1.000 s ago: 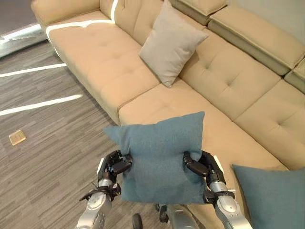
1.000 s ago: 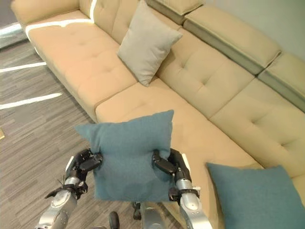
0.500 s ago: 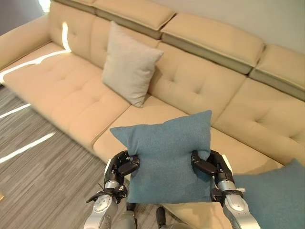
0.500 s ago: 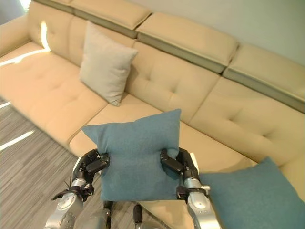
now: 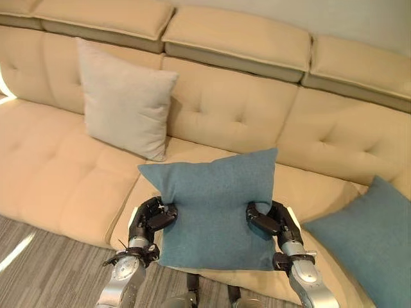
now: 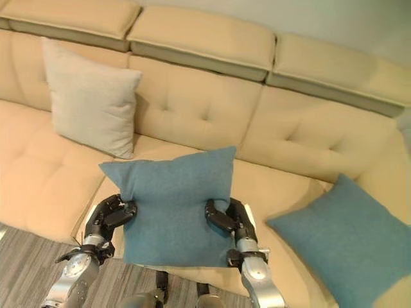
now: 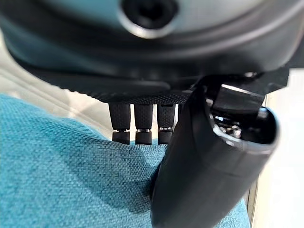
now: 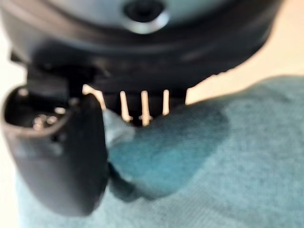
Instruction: Pick up all the scattered cushions and arrange them neatly on the sofa.
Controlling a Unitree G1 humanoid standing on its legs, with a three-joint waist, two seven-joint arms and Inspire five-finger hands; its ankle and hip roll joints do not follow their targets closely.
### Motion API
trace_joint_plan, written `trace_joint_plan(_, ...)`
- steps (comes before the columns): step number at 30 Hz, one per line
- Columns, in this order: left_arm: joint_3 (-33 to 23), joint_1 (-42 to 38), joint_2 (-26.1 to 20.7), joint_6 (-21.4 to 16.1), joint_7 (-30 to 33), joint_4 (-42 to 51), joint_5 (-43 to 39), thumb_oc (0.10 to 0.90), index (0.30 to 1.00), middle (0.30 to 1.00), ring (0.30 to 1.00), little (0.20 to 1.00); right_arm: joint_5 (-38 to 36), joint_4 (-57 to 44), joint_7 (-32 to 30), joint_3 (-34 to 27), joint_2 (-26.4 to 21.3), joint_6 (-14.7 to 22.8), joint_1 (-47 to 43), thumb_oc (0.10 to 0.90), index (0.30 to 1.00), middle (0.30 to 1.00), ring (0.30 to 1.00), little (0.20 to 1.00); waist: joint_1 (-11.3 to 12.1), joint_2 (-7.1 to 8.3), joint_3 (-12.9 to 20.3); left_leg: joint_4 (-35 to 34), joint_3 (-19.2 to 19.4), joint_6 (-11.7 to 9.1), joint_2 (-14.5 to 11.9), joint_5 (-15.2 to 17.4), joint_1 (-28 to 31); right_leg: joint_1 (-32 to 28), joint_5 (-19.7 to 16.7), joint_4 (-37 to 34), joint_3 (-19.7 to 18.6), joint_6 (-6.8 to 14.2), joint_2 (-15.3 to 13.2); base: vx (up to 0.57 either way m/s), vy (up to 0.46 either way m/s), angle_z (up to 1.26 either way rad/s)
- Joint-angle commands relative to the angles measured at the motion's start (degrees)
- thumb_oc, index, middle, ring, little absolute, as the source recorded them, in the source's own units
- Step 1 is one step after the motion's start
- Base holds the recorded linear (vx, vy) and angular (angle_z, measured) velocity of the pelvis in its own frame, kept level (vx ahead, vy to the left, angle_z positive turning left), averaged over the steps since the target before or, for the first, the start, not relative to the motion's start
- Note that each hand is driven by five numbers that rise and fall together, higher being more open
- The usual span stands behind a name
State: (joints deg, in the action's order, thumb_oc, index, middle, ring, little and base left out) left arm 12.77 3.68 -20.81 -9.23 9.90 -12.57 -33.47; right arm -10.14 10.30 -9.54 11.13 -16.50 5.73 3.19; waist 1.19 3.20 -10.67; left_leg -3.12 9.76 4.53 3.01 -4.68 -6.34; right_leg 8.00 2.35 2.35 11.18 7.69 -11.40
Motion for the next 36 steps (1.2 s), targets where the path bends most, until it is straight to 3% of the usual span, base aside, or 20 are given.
trace_joint_plan(1,2.32,-3.17,2.76,-7.97,-3.01,10.03,4.35,0.400,0.300,0.300,0.300,0.300,1.14,-10.06,-0.85,-2.20,0.65,9.33,-5.55,0.400,0.300,0.300,0.300,0.300,-0.65,-0.29,5.31,2.88,-3.87,-4.97,-3.14,8.74,0.97,-1.03,-2.96,0.97,-0.83,0.87,3.45,0.11,-0.013,-0.05)
trace_joint_plan(6,1.64,-5.79,2.77,-8.73,-0.76,11.65,7.64,0.400,0.300,0.300,0.300,0.300,3.58,-10.69,-4.27,-3.96,-0.82,9.65,-7.07,0.400,0.300,0.300,0.300,0.300,-1.95,-1.06,6.77,-1.88,-2.83,-5.69,-2.74,7.20,2.58,-2.06,-6.06,-6.91,-0.76,1.40,4.31,0.08,-0.053,0.05)
trace_joint_plan(14,2.94,-11.66,3.21,-9.96,2.69,11.23,10.88,0.400,0.300,0.300,0.300,0.300,6.10,-9.96,-9.11,-4.13,-1.41,10.16,-11.44,0.400,0.300,0.300,0.300,0.300,-2.88,-3.18,6.57,-1.88,-2.98,-6.70,-3.68,5.98,-2.42,2.02,-5.56,-7.35,-1.28,2.05,5.04,-0.05,-0.038,-0.03)
trace_joint_plan(16,3.85,-15.14,3.21,-10.10,4.38,9.54,12.65,0.400,0.300,0.300,0.300,0.300,6.86,-8.77,-10.57,-3.41,-1.69,10.10,-14.12,0.400,0.300,0.300,0.300,0.300,-3.27,-3.81,5.94,-1.88,-3.40,-6.84,-3.72,5.44,-4.32,3.62,-5.89,-7.35,-1.70,2.05,5.15,-0.10,-0.024,0.04)
trace_joint_plan(18,6.57,-26.37,2.71,-10.89,10.17,3.89,16.81,0.400,0.300,0.300,0.300,0.300,8.57,-3.66,-15.12,-0.04,-2.38,10.22,-24.18,0.400,0.300,0.300,0.300,0.300,-3.62,-4.95,4.86,-1.88,-4.01,-7.50,-3.83,4.16,-8.87,8.15,-6.67,-7.35,-2.66,2.25,5.41,-0.16,-0.015,0.00)
trace_joint_plan(26,11.16,-47.32,0.52,-11.41,18.38,-7.70,20.93,0.400,0.300,0.300,0.300,0.300,9.51,7.58,-22.19,3.89,-3.12,10.07,-41.74,0.400,0.300,0.300,0.300,0.300,-3.59,-5.36,4.53,-1.88,-5.23,-8.65,-3.01,1.81,-16.01,14.78,-7.96,-7.35,-3.14,1.46,6.05,-0.06,-0.019,0.01)
trace_joint_plan(36,15.06,-60.20,2.27,-11.14,25.52,-15.85,24.52,0.400,0.300,0.300,0.300,0.300,17.66,15.07,-33.19,5.66,-4.75,7.96,-53.27,0.400,0.300,0.300,0.300,0.300,-3.71,-5.06,4.29,-1.88,-5.72,-9.51,-2.59,0.80,-18.59,17.28,-8.38,-7.35,-3.20,1.15,5.87,0.00,-0.006,0.03)
